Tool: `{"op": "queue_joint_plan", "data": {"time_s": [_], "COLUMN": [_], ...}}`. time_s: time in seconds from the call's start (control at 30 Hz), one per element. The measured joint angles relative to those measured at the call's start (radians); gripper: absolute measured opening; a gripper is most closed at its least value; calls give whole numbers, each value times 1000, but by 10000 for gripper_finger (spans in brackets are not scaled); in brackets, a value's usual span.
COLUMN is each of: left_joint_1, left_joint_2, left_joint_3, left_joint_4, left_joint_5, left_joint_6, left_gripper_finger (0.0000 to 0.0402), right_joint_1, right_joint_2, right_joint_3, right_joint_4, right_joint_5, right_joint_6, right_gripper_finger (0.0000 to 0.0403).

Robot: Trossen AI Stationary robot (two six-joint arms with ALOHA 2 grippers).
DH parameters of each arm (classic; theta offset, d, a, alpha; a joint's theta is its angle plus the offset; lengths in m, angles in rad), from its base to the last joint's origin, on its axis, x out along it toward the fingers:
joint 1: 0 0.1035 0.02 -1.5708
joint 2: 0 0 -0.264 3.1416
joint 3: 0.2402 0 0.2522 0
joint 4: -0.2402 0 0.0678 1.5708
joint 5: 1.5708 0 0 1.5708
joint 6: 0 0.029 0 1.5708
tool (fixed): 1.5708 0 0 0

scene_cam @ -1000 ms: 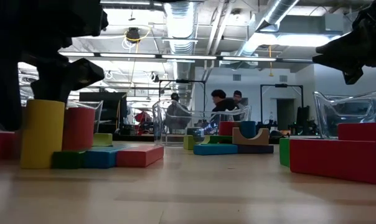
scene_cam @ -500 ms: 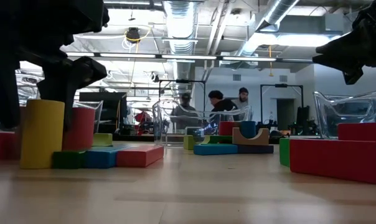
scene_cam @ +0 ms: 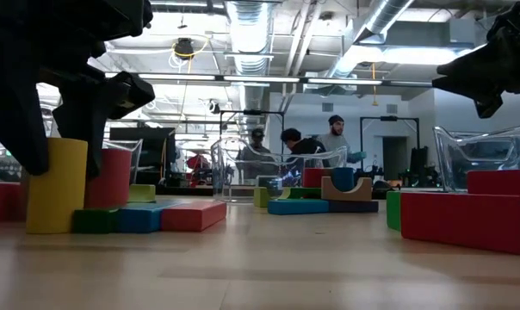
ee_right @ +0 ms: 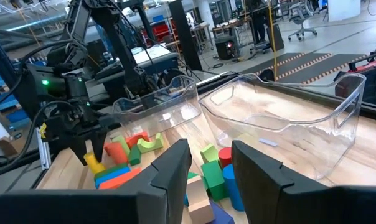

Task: Sort blocks by size
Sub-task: Put the yellow cylindrical block into the top transparent bin

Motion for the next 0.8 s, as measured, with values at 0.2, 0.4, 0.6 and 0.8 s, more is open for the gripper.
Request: {"op": "queue_joint_plan", "data": {"time_s": [0.2, 0.4, 0.6, 0.8], "left_joint_1": [0, 0, 0, 8], "left_joint_2": [0, -3, -21, -63], "left_joint_3": [0, 4, 65, 137], "left_joint_4": [0, -18, -115, -177], "left_joint_5": [0, 0, -30, -57], "left_joint_6": [14, 30, 75, 145], "left_gripper_finger": [130, 130, 130, 129], "right_joint_1": [0, 0, 0, 0], "right_joint_2": [0, 0, 0, 0], "right_joint_3": [0, 0, 0, 0], "right_joint_4": [-1, -2, -4, -22], "right_joint_5": [0, 0, 0, 0], "right_joint_6": [8, 9, 9, 18], "right_gripper_finger": [152, 152, 152, 152]}}
